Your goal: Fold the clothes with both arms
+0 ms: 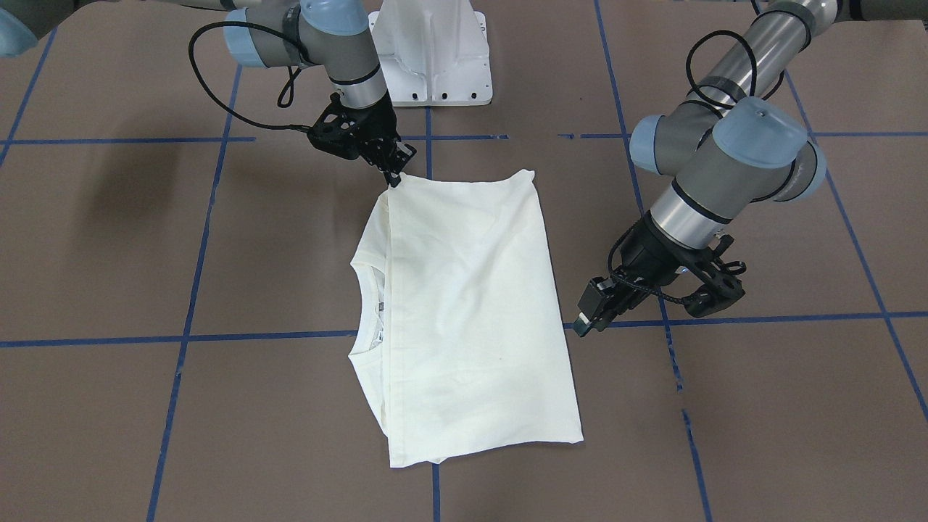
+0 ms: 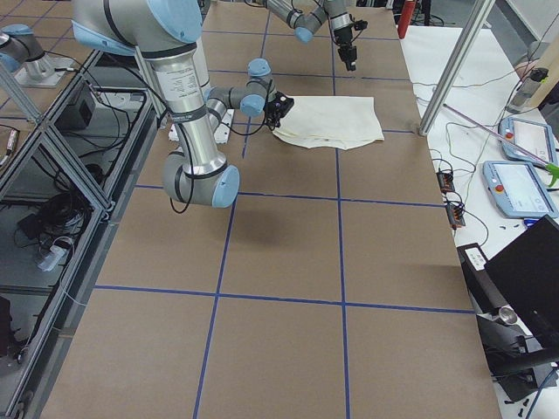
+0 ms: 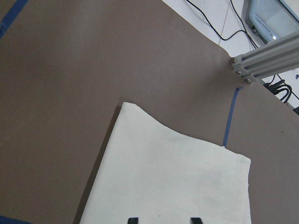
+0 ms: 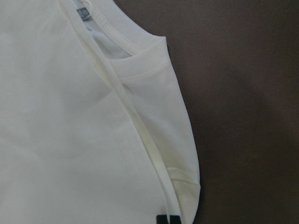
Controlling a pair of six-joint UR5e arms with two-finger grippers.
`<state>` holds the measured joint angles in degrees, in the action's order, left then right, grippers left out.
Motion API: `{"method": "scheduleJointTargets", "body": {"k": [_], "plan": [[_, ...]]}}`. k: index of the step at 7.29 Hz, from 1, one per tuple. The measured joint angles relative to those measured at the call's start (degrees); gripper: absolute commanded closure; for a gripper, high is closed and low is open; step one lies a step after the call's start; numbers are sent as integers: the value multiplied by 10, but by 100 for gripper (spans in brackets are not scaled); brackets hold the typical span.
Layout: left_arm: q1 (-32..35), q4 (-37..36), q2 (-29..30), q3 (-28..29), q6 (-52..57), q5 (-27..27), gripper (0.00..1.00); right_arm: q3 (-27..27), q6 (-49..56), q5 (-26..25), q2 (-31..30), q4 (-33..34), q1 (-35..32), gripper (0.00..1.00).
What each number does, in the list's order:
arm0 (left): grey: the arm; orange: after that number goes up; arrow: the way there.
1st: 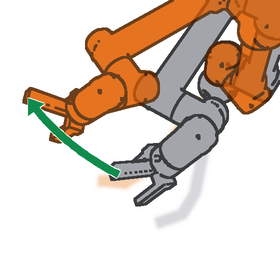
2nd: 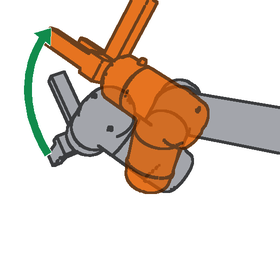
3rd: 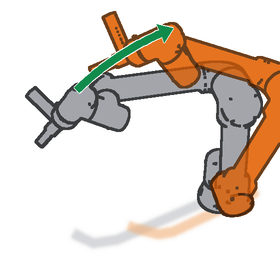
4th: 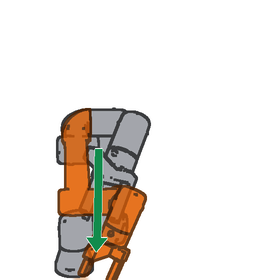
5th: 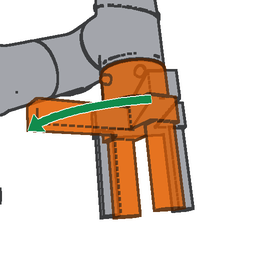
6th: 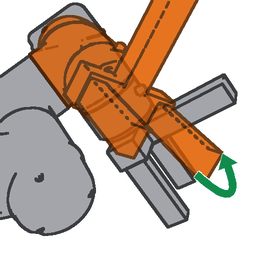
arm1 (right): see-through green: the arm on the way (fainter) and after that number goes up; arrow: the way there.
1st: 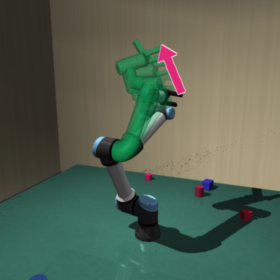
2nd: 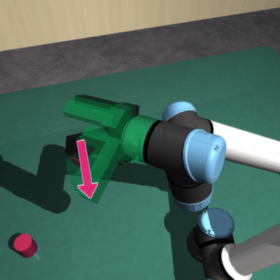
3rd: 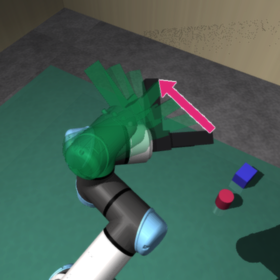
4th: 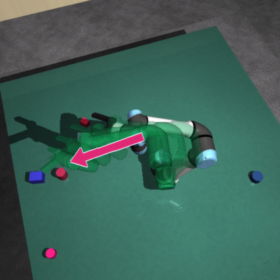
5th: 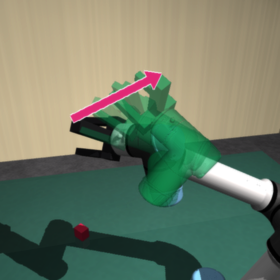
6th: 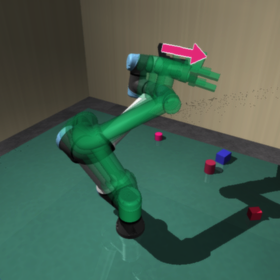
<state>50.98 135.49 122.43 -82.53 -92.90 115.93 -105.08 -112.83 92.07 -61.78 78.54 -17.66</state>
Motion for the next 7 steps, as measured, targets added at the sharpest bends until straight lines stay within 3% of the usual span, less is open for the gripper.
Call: {"method": "scheduleJointTargets", "body": {"k": [1, 2, 3, 4, 7], "plan": [[0, 0, 0, 0, 0, 0, 52, -2, 0, -2, -5, 0, 1, 100], [-1, 0, 0, 0, -1, 0, 52, -4, 1, -4, -9, 0, 5, 74], [-1, 0, -1, 1, -1, 0, 52, -3, 1, -11, -12, 0, 10, 56], [-1, 0, -1, 1, -1, -1, 52, -2, 1, -22, -13, 0, 16, 48], [-2, -2, 0, 1, -1, -1, 52, 2, 1, -35, -13, 0, 18, 48]]}}
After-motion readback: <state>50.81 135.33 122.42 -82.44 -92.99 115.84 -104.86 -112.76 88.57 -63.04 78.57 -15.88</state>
